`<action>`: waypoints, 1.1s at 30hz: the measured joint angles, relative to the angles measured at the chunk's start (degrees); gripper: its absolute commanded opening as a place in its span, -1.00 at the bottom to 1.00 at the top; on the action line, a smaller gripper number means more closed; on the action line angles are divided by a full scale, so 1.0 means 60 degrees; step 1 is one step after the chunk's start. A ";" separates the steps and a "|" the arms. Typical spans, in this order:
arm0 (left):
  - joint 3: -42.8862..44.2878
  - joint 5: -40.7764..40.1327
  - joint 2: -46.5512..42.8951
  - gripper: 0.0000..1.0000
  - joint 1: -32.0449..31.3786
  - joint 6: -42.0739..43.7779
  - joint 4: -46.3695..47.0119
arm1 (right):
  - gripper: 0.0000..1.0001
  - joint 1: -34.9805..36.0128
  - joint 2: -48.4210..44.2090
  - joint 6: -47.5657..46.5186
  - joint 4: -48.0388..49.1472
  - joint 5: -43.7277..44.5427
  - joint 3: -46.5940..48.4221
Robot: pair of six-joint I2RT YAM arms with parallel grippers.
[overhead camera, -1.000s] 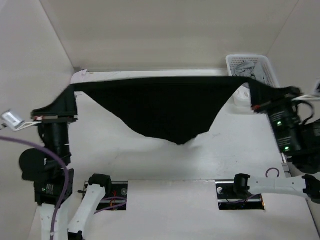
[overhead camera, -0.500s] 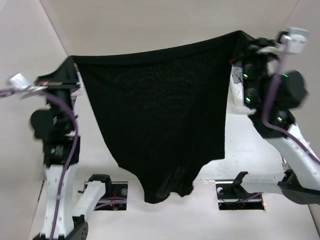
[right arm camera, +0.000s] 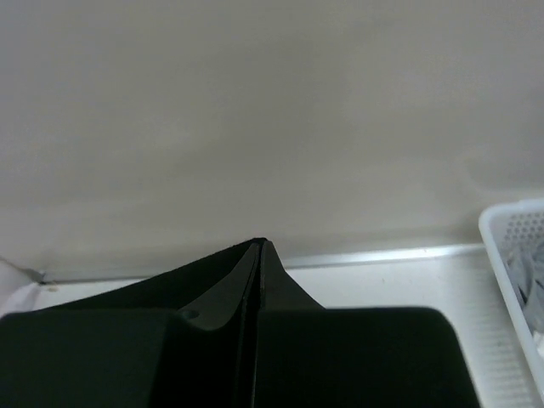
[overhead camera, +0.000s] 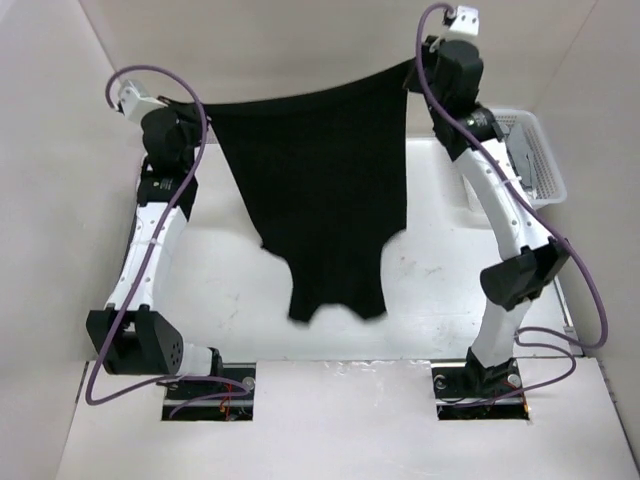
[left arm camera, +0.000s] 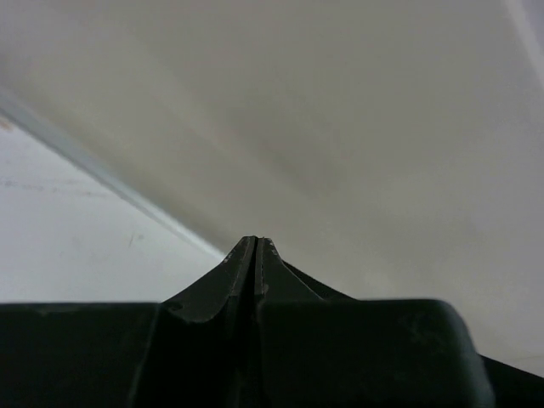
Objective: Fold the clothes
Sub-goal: Flatten the tank top out
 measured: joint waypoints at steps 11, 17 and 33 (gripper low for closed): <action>0.2018 -0.0240 -0.1319 -1.00 -0.0015 0.0809 0.0361 | -0.99 -0.0157 -0.0404 0.0164 -0.0863 -0.0794 0.3697; 0.1053 -0.0692 -0.2273 -1.00 -0.0474 0.1322 0.0692 | -0.99 -0.0149 -0.3228 0.0200 -0.0058 -0.0667 -0.0907; -0.7890 -0.2896 -1.1132 -1.00 -0.2940 0.0645 -0.3574 | -1.00 0.2889 -1.1027 0.3147 0.0663 0.0433 -1.4877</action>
